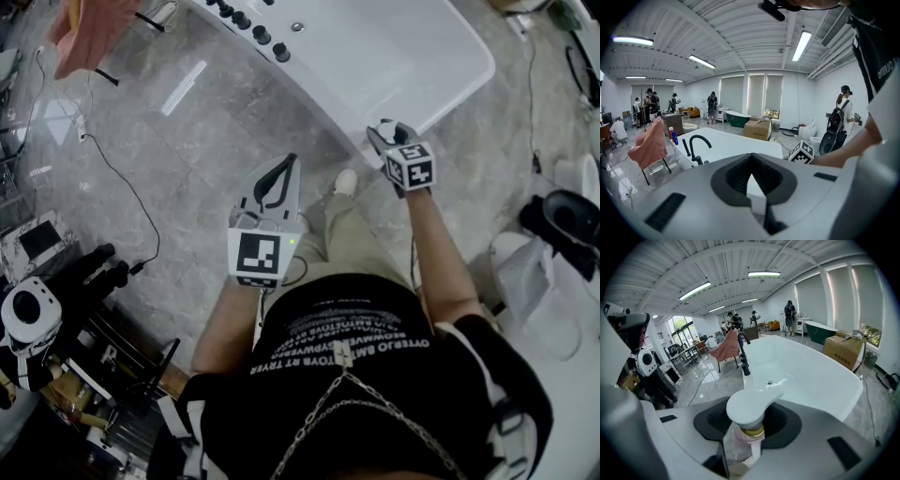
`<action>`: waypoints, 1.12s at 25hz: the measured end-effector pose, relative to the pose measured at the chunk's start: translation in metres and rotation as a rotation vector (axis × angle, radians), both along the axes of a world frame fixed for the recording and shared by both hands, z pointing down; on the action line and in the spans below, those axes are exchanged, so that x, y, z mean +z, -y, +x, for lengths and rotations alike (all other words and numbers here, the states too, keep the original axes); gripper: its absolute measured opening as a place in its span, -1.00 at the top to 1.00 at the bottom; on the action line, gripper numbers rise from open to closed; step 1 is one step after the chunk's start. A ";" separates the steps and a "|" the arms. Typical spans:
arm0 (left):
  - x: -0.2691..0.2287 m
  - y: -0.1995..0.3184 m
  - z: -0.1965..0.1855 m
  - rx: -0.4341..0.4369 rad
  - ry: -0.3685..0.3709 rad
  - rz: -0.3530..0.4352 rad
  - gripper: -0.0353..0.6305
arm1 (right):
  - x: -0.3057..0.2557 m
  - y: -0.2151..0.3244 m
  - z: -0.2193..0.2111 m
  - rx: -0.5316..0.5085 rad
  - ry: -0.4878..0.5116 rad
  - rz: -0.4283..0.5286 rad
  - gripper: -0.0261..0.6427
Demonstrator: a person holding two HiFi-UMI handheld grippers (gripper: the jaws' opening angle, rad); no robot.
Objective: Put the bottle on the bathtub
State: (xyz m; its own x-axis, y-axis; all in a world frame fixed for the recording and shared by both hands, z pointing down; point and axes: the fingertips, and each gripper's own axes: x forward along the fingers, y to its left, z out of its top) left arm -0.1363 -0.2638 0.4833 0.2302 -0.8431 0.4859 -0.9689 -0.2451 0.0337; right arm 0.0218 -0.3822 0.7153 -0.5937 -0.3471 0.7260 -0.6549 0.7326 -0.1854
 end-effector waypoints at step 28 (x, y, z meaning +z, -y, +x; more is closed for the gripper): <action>-0.010 -0.011 0.015 0.072 0.037 0.007 0.90 | 0.008 -0.014 0.003 0.093 0.165 -0.001 0.41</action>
State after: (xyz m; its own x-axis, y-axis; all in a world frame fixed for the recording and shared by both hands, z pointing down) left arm -0.1210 -0.2528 0.4733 0.2721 -0.8287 0.4892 -0.9494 -0.3141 -0.0041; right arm 0.0247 -0.3677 0.7231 -0.6703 -0.4049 0.6219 -0.6802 0.6704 -0.2966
